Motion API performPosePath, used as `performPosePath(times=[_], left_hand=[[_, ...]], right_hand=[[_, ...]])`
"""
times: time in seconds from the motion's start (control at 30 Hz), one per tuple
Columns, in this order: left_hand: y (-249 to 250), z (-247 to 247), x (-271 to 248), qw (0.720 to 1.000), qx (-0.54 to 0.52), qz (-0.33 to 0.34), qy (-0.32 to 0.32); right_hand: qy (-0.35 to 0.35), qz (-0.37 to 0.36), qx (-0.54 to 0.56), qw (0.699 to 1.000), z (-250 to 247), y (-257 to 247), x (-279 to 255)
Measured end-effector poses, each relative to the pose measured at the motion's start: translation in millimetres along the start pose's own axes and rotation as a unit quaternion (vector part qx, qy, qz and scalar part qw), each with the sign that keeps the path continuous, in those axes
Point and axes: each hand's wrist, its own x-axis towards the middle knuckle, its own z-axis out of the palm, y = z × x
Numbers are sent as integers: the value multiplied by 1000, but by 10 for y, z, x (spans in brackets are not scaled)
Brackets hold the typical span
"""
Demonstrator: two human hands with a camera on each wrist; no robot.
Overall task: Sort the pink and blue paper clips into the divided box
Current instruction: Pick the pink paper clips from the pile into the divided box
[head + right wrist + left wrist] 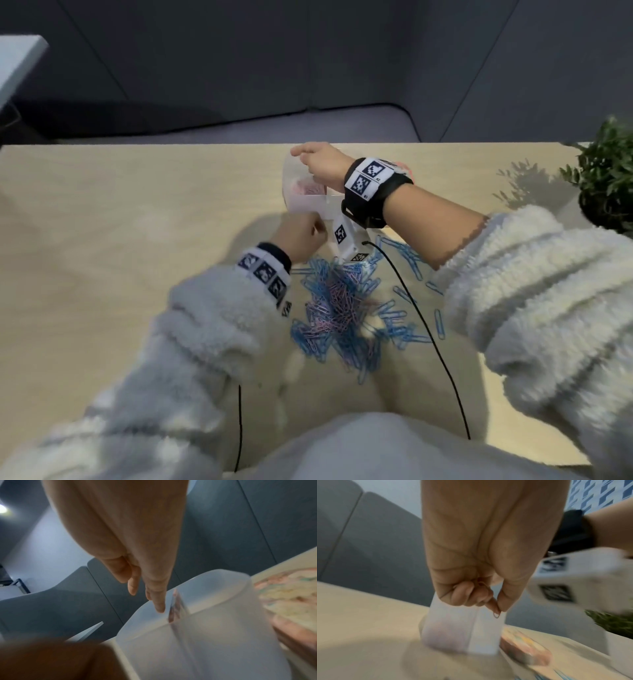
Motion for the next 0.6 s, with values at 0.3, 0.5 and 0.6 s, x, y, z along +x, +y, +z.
performPosePath(times=[0.3,0.5,0.6], left_hand=[[87,-411,853,988,100,-58,103],[33,-299,869,987,131,-47,83],[49,-208,652,977,106,15,182]], right_hand=[[105,-66,127,984,-447,424,-600],[-8,-31,-161,986,-558,1304,-1304],[-75,-12,-281,957,-512,1663,-1559]])
